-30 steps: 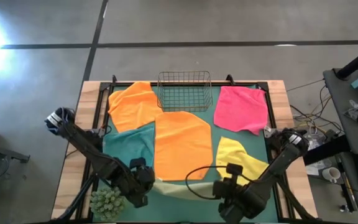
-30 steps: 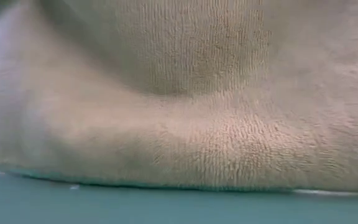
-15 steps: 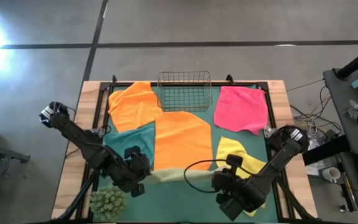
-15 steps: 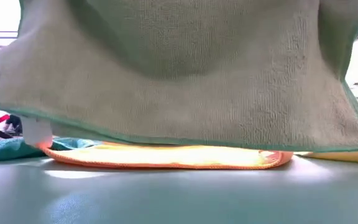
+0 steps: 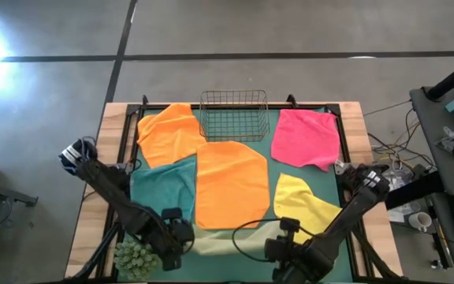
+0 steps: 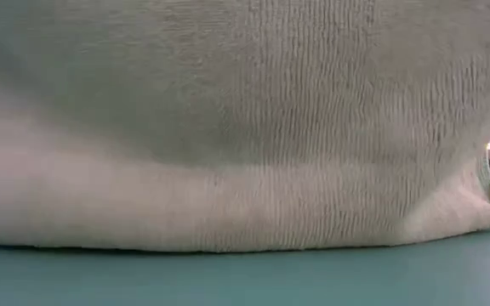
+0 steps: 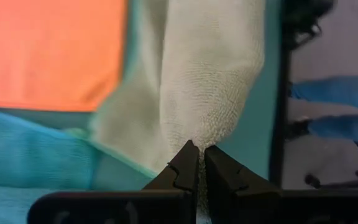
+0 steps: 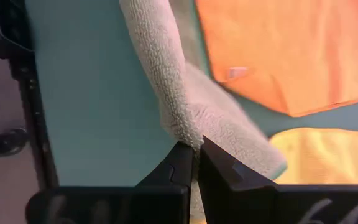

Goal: Fold microfiber towels
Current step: Fold the light green microfiber cloth

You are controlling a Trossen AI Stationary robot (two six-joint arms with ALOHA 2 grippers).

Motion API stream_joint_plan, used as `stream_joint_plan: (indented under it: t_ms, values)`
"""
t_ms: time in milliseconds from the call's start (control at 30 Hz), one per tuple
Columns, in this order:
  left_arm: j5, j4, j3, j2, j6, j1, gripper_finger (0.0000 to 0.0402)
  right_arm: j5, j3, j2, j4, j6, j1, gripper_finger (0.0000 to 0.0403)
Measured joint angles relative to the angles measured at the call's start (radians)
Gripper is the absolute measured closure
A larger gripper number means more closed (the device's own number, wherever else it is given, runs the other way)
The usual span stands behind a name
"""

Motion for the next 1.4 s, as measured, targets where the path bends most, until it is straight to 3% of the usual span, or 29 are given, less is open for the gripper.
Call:
stream_joint_plan:
  t_ms: [267, 600, 900, 1033, 1400]
  values:
    - [0.020, 0.032, 0.000, 0.018, 0.000, -0.017, 0.0402, -0.145, 0.000, 0.074, 0.128, 0.114, 0.030, 0.0394]
    - [0.118, 0.108, -0.026, 0.032, -0.001, -0.023, 0.0402, -0.173, 0.000, 0.131, 0.202, 0.194, 0.055, 0.0394]
    - [0.139, 0.109, -0.026, 0.078, 0.008, -0.025, 0.0396, -0.173, 0.001, 0.130, 0.224, 0.201, 0.055, 0.0394]
    - [0.142, 0.108, -0.026, 0.085, 0.008, -0.025, 0.0364, -0.178, 0.001, 0.130, 0.225, 0.201, 0.055, 0.0378]
    - [0.191, 0.105, -0.026, 0.084, 0.001, -0.024, 0.0241, -0.243, 0.010, 0.107, 0.233, 0.210, 0.055, 0.0282]
